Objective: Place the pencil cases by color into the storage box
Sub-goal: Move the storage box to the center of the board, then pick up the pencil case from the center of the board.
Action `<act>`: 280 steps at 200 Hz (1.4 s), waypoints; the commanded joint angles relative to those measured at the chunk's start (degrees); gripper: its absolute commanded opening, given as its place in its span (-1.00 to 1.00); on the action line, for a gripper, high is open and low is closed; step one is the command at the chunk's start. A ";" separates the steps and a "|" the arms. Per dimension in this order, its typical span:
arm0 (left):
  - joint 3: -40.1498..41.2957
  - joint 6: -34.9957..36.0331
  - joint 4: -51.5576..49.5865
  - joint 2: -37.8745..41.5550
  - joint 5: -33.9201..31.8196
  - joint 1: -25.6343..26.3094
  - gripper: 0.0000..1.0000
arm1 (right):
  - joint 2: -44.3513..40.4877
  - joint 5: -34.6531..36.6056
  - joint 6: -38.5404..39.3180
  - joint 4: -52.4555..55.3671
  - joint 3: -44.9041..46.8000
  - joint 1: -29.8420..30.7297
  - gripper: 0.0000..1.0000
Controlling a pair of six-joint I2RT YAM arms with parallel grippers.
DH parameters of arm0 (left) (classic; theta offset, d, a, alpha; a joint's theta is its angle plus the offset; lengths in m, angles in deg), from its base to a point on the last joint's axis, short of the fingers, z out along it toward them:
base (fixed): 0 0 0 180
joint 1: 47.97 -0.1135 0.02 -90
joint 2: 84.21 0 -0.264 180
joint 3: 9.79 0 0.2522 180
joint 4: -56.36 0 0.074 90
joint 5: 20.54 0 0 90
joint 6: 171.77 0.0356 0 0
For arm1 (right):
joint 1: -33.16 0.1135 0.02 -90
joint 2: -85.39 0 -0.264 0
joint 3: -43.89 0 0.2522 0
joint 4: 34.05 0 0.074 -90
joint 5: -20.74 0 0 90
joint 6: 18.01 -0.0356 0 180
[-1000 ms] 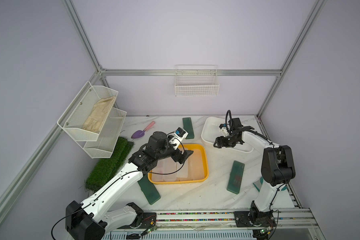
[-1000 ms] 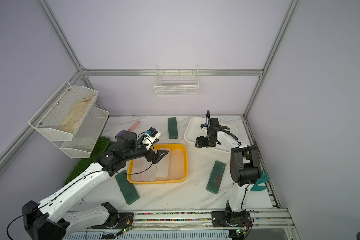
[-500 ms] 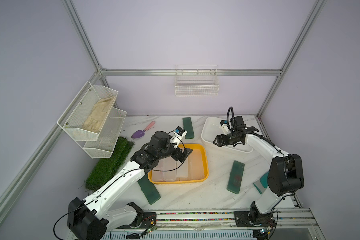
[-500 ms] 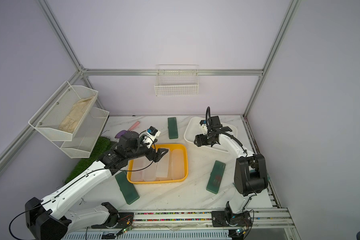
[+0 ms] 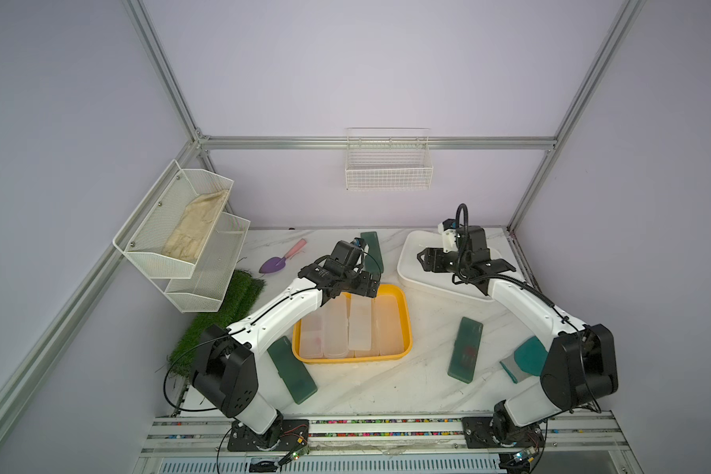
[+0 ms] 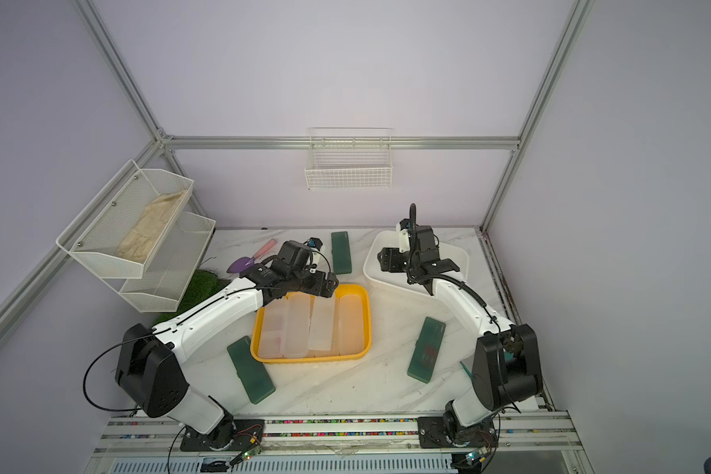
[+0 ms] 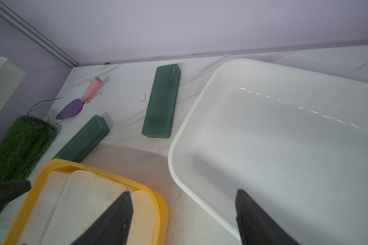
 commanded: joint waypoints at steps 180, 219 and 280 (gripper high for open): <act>14.90 4.03 5.65 22.62 8.22 -14.25 0.93 | 45.85 29.53 -6.02 5.50 -42.85 19.57 0.60; 15.54 6.30 7.07 24.39 10.53 -14.08 0.93 | 48.49 27.54 -5.93 5.99 -45.80 18.46 0.61; 16.12 9.44 8.88 25.41 13.33 -13.22 0.93 | 51.12 25.78 -4.20 6.08 -47.75 16.42 0.62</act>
